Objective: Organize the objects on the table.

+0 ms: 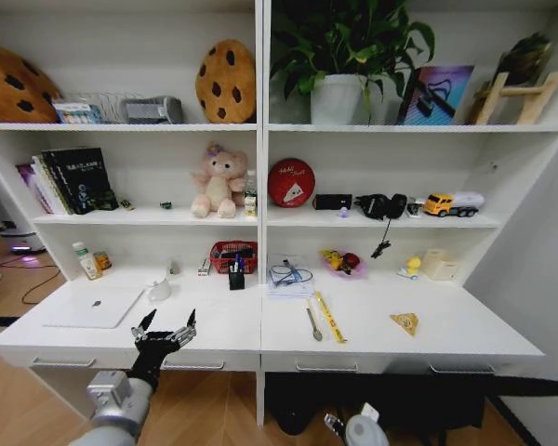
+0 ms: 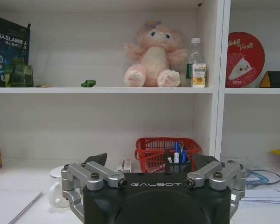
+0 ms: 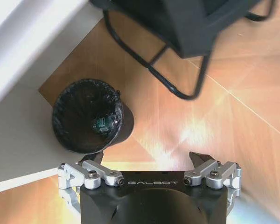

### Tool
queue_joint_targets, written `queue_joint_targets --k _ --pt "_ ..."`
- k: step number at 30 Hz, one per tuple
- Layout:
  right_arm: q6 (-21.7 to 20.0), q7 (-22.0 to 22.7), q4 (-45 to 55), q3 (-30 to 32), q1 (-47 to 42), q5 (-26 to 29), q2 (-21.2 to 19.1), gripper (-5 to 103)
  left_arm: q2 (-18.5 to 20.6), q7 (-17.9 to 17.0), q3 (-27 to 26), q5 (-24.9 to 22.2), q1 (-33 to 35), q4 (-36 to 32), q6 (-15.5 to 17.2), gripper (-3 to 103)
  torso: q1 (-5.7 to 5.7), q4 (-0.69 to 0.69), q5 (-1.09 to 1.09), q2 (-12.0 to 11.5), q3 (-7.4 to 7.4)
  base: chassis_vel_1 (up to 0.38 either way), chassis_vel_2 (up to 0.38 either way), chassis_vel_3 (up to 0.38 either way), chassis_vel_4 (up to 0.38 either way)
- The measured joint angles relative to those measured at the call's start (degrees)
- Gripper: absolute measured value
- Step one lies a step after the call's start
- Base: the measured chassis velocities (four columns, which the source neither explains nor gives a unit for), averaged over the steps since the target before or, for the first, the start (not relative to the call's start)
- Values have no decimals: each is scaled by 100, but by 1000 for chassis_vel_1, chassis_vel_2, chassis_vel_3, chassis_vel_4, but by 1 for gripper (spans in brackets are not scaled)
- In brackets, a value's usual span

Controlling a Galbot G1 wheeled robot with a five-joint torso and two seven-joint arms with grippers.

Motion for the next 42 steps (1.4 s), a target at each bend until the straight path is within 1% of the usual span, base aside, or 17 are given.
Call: queue_joint_targets --k 1,2,5,7,8,10,12,13,15,16,18,20,24,29,35,37,42 --pt "114 716 661 -19 -80 275 -88 100 0 0 0 0 0 0 0 100 0 -1 1 0 0 0 0 0 0" --pt "114 716 661 -19 -80 275 -88 100 0 0 0 0 0 0 0 100 0 -1 1 0 0 0 0 0 0" --pt "209 1646 2346 -128 -197 645 -410 100 0 0 0 0 0 0 0 100 0 -1 -1 0 0 0 0 0 0" --pt "232 1780 2643 -159 -162 719 -479 100 0 2 0 0 0 0 0 100 0 -1 0 0 0 0 0 0 0" --pt "268 1927 3275 -153 -42 797 -639 100 0 1 0 0 0 0 0 100 0 1 1 -1 0 0 0 0 0" --pt "219 1871 3508 -103 -9 802 -705 100 0 1 0 0 0 0 0 100 0 1 1 -1 0 0 0 0 0" --pt "75 1673 3702 11 -1 768 -795 100 0 1 0 0 0 0 0 100 0 1 0 0 0 0 0 0 0" --pt "-282 1098 3812 223 -40 298 -933 100 0 -2 0 0 0 0 0 100 0 -2 2 0 0 0 0 0 0" --pt "-457 226 3823 346 -39 -835 -1059 100 0 0 0 0 0 0 0 100 0 -1 2 -1 1 0 0 0 0" --pt "-457 226 3823 346 -39 -835 -1059 100 0 0 0 0 0 0 0 100 0 -1 2 -1 1 0 0 0 0" --pt "-484 -549 3579 536 176 -2333 -1191 100 0 -2 0 0 0 0 0 100 0 -1 1 0 0 0 0 0 0" --pt "-502 -705 3383 651 268 -2566 -1239 100 0 0 0 0 0 0 0 100 0 0 2 -1 0 0 0 0 0" --pt "-574 -1205 2712 1189 583 -2784 -1429 100 0 -1 0 0 0 0 0 100 1 0 3 -1 1 0 0 0 0" --pt "-619 -1997 1458 1963 1136 -2781 -1963 100 0 -2 0 0 0 0 0 100 1 -1 2 -1 1 0 0 0 0" --pt "-648 -2268 382 2059 1594 -2676 -2222 100 0 -1 0 0 0 0 0 100 1 -1 2 -1 2 0 0 0 0" --pt "-655 -2536 -230 1911 1898 -2647 -2245 100 0 -1 0 0 0 0 0 100 2 -1 2 -1 2 0 0 0 0" --pt "-689 -2676 -508 1758 2053 -2643 -2239 100 0 0 0 0 0 0 0 100 1 0 2 -1 2 0 0 0 0"
